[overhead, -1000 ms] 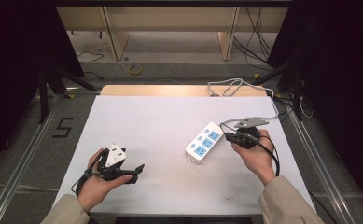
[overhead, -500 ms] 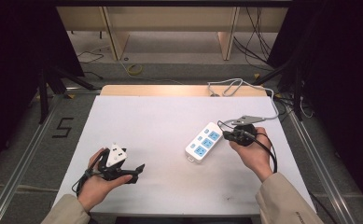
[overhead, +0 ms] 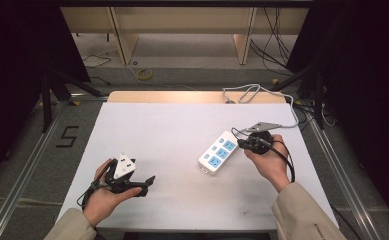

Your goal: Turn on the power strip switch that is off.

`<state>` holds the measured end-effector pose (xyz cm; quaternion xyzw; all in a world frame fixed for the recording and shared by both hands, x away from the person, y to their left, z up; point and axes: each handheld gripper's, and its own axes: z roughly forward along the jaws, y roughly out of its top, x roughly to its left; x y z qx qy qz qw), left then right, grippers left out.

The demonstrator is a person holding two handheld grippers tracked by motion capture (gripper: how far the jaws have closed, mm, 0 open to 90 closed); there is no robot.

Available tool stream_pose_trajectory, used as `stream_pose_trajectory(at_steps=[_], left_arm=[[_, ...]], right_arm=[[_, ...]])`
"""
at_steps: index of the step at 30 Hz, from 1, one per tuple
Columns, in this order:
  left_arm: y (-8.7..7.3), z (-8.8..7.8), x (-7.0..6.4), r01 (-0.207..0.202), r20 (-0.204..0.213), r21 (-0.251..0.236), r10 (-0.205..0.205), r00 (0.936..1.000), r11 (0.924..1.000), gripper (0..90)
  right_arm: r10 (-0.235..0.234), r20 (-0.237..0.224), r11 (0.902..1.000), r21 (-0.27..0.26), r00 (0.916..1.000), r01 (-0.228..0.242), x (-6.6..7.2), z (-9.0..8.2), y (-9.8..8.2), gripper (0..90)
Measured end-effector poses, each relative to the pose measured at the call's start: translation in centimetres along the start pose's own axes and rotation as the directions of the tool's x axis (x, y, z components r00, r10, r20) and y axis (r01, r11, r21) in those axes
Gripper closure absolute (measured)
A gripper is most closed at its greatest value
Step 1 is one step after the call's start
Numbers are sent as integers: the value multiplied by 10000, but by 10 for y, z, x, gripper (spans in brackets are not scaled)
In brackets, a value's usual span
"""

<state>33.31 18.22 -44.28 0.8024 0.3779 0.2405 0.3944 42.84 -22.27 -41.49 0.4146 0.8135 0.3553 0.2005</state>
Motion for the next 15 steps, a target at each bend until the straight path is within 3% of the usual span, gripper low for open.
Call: stream_pose_trajectory(at_steps=[15], left_arm=[[0, 0, 0, 11, 12, 0, -11, 10000, 10000, 142]], right_arm=[[-125, 146, 9999, 90, 9998, 124, 0, 10, 6, 900]])
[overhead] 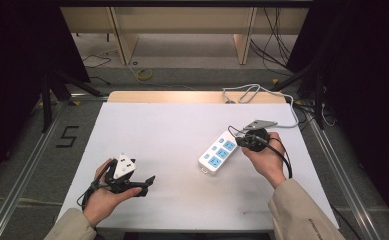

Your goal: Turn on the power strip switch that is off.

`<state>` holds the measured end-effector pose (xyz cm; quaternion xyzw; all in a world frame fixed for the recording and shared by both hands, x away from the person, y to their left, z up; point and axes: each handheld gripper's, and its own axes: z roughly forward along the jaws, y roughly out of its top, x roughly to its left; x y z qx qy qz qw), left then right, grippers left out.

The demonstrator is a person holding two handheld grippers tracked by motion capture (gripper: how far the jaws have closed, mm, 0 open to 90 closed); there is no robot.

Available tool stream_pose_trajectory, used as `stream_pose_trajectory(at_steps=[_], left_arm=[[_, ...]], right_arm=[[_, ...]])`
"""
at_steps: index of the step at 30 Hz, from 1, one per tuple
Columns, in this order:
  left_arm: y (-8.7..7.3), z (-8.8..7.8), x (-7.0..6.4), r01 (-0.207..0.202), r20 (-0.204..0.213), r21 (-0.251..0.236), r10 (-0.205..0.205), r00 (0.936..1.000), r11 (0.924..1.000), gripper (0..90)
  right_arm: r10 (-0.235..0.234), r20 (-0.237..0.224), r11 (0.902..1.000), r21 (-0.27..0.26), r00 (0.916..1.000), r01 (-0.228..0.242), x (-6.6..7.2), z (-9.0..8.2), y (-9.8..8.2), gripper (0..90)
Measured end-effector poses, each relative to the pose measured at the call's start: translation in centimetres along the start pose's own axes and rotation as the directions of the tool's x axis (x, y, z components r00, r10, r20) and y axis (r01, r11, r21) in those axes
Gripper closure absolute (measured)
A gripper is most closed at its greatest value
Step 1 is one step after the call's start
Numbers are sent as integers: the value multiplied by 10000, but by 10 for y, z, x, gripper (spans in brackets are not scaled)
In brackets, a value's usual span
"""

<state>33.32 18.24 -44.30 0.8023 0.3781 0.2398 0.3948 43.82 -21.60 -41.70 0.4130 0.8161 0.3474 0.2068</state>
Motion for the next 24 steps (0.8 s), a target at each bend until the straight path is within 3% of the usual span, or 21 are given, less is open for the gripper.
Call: stream_pose_trajectory(at_steps=[24], left_arm=[[0, 0, 0, 14, 30, -36, -14, 10000, 10000, 142]], right_arm=[[-2, -39, 9999, 140, 10000, 2, 0, 15, 8, 900]])
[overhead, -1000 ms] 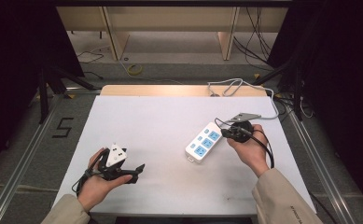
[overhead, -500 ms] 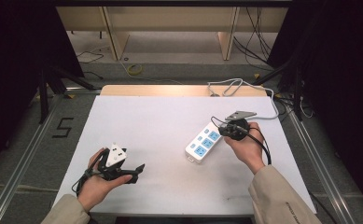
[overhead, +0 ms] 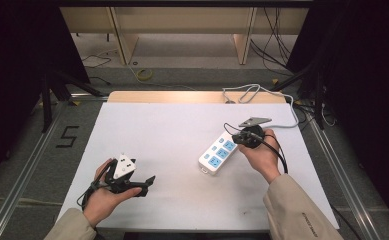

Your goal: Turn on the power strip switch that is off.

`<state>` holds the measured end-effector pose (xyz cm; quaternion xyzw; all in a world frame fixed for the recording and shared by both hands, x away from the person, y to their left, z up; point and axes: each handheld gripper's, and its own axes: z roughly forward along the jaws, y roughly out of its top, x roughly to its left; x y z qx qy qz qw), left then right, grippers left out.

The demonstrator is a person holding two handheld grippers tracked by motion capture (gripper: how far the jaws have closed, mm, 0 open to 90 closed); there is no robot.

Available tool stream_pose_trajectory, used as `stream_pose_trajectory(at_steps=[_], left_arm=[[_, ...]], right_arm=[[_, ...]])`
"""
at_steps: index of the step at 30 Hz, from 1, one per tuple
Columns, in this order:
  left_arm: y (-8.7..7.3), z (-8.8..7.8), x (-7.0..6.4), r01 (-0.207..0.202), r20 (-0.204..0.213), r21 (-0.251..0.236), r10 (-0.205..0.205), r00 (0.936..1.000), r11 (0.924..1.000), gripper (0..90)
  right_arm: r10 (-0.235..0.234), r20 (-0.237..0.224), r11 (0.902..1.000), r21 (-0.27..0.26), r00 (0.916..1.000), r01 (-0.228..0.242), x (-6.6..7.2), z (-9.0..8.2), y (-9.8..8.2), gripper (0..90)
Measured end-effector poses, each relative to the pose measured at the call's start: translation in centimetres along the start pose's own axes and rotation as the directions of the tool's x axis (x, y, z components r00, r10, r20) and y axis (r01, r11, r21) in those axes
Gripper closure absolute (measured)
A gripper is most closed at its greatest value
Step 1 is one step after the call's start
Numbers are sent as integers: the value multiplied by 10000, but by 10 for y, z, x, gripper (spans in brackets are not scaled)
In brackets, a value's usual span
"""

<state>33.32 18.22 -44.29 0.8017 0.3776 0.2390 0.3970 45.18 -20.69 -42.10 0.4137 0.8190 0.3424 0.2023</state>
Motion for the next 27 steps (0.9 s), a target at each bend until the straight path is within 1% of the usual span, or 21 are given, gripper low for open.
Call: stream_pose_trajectory(at_steps=[13, 25, 27], left_arm=[[0, 0, 0, 0, 0, 1, 0, 10000, 10000, 142], [0, 0, 0, 6, -5, -3, -6, 10000, 10000, 142], [0, 0, 0, -6, -12, -5, 6, 10000, 10000, 142]], right_arm=[[44, -34, 10000, 45, 10000, -44, 0, 6, 4, 900], [-70, -50, 9999, 133, 10000, 71, 0, 12, 7, 900], [-30, -45, 9999, 150, 10000, 31, 0, 12, 8, 900]])
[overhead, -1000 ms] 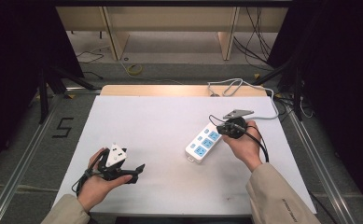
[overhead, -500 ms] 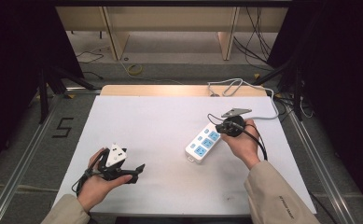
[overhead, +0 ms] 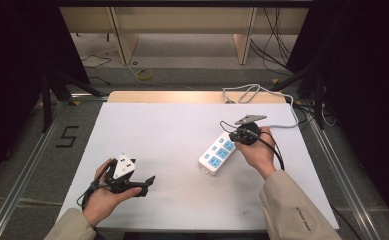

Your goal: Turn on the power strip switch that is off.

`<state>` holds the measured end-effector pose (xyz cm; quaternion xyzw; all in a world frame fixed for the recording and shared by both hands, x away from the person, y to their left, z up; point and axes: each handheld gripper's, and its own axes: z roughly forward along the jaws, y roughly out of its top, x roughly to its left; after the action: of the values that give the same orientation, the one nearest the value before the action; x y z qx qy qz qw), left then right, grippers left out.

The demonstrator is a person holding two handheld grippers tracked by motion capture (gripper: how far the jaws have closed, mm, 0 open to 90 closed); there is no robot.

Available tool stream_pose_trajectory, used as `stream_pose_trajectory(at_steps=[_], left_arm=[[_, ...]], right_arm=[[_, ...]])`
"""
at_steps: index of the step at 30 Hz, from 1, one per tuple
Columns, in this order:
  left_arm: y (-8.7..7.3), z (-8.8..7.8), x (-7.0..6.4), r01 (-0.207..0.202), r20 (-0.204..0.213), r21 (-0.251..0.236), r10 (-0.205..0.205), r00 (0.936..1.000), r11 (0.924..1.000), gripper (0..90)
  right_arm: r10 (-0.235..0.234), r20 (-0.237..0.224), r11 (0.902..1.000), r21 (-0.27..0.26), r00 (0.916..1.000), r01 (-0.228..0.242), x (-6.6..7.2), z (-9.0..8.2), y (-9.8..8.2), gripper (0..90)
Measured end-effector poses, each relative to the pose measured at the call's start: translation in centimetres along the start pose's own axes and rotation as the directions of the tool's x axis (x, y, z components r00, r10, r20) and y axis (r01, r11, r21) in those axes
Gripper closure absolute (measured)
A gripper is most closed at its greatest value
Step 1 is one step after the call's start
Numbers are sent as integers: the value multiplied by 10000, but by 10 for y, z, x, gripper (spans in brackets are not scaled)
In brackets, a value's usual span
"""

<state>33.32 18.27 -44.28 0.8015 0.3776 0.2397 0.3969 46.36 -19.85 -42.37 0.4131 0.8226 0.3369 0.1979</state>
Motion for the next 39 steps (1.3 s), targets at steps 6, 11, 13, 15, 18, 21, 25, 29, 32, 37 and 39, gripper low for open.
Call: stream_pose_trajectory(at_steps=[6, 11, 13, 15, 18, 21, 25, 29, 32, 37, 39], left_arm=[[0, 0, 0, 10, 4, 11, -10, 10000, 10000, 142], [0, 0, 0, 12, -3, 14, -12, 10000, 10000, 142], [0, 0, 0, 13, 1, 12, -13, 10000, 10000, 143], [0, 0, 0, 17, 16, 14, -17, 10000, 10000, 143], [0, 0, 0, 6, 4, 7, -6, 10000, 10000, 143], [0, 0, 0, -2, 5, 14, 2, 10000, 10000, 143], [0, 0, 0, 15, 27, 13, -15, 10000, 10000, 143], [0, 0, 0, 2, 12, 6, -2, 10000, 10000, 143], [0, 0, 0, 14, 33, 8, -14, 10000, 10000, 143], [0, 0, 0, 4, 5, 2, -4, 10000, 10000, 143], [0, 0, 0, 23, 36, 9, -23, 10000, 10000, 143]], right_arm=[[-21, 10, 10000, 38, 10000, 21, -2, 2, 1, 900], [21, 40, 10000, 20, 10000, -21, -3, 3, 2, 900], [12, 43, 10000, 20, 10000, -12, -3, 3, 3, 900], [-37, 23, 10000, 55, 10000, 37, -2, 5, 3, 900], [-24, 19, 10000, 79, 10000, 24, -1, 6, 4, 900], [-29, -9, 10000, 80, 10000, 29, -1, 8, 5, 900], [-33, -10, 9999, 102, 10000, 33, 0, 10, 7, 900], [-32, -15, 9999, 130, 10000, 32, 0, 12, 8, 900], [-87, -10, 9998, 156, 10000, 87, 0, 15, 9, 900], [-81, -48, 9997, 230, 10000, 82, 1, 19, 10, 900], [-58, -62, 9997, 244, 10000, 60, 2, 21, 11, 900]])
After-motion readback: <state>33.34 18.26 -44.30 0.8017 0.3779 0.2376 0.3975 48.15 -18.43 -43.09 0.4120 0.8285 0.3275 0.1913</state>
